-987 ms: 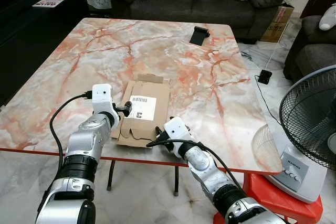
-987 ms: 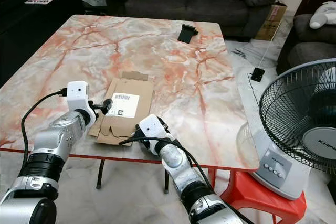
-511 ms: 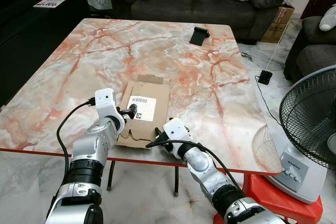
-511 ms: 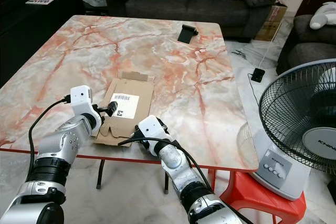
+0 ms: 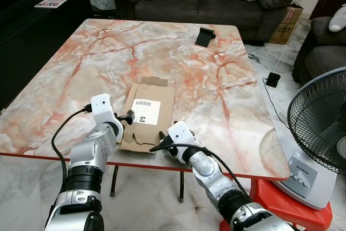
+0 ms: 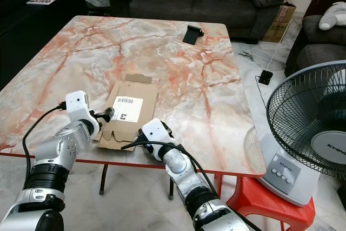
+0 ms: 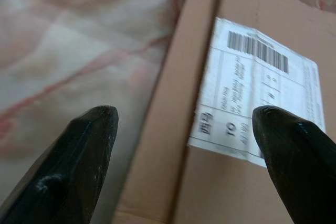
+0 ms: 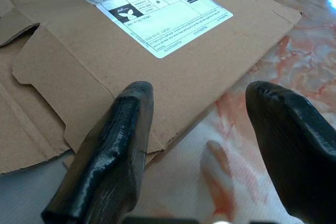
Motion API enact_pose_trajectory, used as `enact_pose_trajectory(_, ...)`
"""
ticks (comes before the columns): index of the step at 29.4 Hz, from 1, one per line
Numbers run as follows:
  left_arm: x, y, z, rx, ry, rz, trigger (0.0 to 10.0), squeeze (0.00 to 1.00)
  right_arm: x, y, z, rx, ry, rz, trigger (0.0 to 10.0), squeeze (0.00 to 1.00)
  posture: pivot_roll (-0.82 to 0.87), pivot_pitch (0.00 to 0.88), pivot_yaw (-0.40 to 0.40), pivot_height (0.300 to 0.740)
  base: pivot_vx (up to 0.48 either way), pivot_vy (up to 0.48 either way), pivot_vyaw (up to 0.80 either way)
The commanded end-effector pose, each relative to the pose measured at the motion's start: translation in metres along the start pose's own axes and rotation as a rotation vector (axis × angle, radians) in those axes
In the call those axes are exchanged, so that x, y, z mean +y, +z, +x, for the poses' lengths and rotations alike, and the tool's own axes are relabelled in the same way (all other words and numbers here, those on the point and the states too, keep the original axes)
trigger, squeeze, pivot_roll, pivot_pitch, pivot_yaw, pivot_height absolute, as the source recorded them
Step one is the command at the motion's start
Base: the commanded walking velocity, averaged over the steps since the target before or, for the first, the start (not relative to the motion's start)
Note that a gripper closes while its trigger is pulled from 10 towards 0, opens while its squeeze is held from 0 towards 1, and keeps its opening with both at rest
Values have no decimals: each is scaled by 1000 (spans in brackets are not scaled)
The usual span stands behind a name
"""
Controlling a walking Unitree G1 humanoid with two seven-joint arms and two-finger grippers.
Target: Picking trash to rubbish bin
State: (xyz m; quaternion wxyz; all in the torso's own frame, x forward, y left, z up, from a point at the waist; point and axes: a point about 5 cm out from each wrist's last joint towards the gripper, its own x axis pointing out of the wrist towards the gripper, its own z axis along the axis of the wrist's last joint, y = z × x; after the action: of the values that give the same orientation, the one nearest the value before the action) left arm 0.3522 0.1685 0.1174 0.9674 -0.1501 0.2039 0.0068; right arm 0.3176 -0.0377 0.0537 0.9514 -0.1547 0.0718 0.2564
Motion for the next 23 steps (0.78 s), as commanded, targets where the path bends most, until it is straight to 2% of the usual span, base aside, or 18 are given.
enact_pose_trajectory(1,-1,1,-1,1,-13,-15,10000,0,2,-4,-1,26,10,1,10000,0,36,63,-15,740,0,0,0)
enact_pose_trajectory(3,-9,-10,1,67,-65,-145,10000,0,-1,-3,0,19,0,1,10000,0,30,63,-13,740,0,0,0)
enact_pose_trajectory(6,-16,-7,1,69,-123,-255,10000,0,-2,-2,0,17,-2,0,10000,0,28,65,-14,740,0,0,0)
enact_pose_trajectory(11,-25,3,-1,36,-194,-320,10000,0,-3,-2,0,16,-5,0,10000,0,27,64,-15,740,0,0,0)
enact_pose_trajectory(19,-24,8,-3,35,-230,-420,10000,0,-4,-1,0,11,-8,3,10000,0,26,63,-16,740,0,0,0)
enact_pose_trajectory(23,-28,12,-4,37,-274,-478,10000,0,-4,-1,0,11,-6,2,10000,0,29,62,-18,740,0,0,0)
